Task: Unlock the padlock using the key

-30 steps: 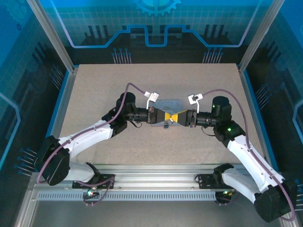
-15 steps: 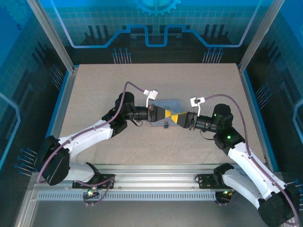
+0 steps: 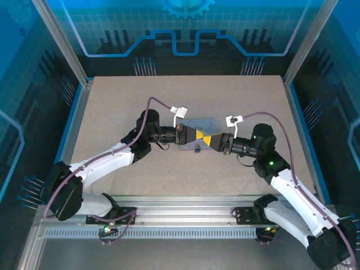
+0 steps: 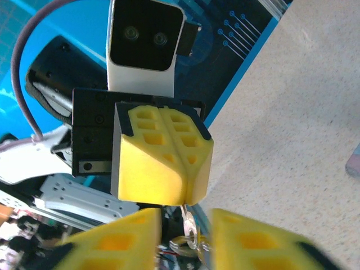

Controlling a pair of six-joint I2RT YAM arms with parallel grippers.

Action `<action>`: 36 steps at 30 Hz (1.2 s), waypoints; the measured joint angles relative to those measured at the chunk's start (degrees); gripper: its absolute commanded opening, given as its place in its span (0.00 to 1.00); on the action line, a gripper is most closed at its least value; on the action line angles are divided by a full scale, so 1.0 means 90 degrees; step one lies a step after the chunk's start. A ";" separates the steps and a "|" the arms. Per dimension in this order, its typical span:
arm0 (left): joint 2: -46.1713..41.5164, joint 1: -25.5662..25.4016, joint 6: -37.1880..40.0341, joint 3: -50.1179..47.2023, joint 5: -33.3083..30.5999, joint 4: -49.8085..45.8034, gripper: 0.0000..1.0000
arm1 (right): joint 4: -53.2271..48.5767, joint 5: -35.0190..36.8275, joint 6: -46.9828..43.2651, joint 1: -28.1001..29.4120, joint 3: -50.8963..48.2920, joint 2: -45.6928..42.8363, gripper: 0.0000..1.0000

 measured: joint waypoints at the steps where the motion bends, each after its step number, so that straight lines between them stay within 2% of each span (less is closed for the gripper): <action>1: 0.0000 0.0000 -0.0002 0.0000 0.0000 0.0000 0.00 | -0.0015 0.0015 -0.0027 0.0000 0.0000 0.0000 0.42; 3: 0.0000 0.0000 0.0000 0.0000 0.0000 -0.0002 0.00 | -0.0019 0.0015 -0.0027 0.0000 0.0000 0.0000 0.42; 7: 0.0000 0.0000 0.0000 0.0000 -0.0002 -0.0005 0.00 | -0.0017 0.0012 -0.0046 0.0000 0.0000 0.0000 0.31; 17: 0.0000 0.0000 0.0002 0.0000 0.0000 -0.0051 0.00 | -0.0090 0.0019 -0.0097 -0.0015 0.0000 -0.0002 0.13; 21: -0.0010 0.0005 0.0002 0.0000 0.0000 -0.0097 0.00 | -0.0112 0.0024 -0.0114 -0.0056 -0.0015 -0.0017 0.00; 36: -0.0012 0.0005 0.0005 0.0000 0.0027 -0.0112 0.00 | -0.0202 0.0015 -0.0192 -0.0083 -0.0029 -0.0117 0.00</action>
